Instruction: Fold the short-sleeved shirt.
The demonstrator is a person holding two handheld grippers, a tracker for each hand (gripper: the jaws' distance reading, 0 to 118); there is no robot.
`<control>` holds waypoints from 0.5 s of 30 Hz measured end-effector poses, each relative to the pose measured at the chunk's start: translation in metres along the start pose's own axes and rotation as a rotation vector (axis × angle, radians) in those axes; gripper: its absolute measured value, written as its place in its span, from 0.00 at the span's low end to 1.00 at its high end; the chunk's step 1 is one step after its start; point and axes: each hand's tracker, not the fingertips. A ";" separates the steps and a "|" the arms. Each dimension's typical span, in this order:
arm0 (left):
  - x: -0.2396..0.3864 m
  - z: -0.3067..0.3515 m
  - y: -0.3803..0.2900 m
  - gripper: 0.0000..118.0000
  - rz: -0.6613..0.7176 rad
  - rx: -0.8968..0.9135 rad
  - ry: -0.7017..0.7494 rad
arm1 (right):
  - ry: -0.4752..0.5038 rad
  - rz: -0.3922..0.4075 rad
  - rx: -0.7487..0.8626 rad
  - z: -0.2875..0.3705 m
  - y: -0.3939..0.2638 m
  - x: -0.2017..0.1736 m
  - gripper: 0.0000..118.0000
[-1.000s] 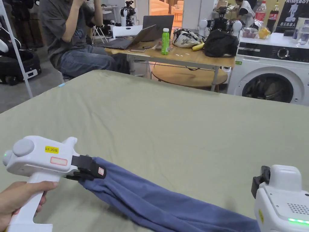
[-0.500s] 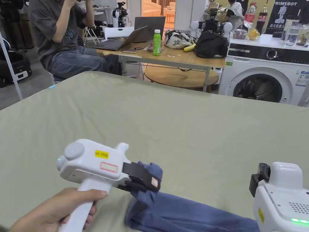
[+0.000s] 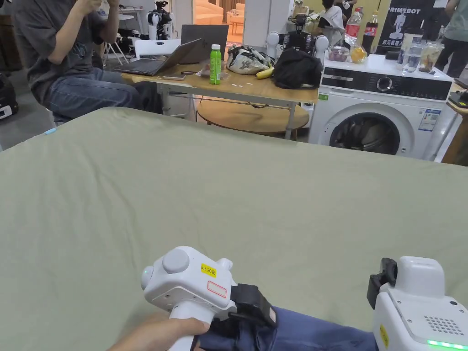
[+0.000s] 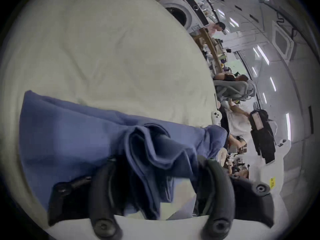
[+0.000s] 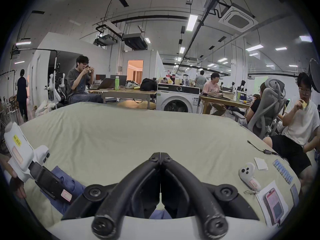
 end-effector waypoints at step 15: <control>0.009 0.061 -0.003 0.12 -0.076 0.178 -0.014 | -0.004 -0.002 -0.007 0.006 -0.001 0.007 0.00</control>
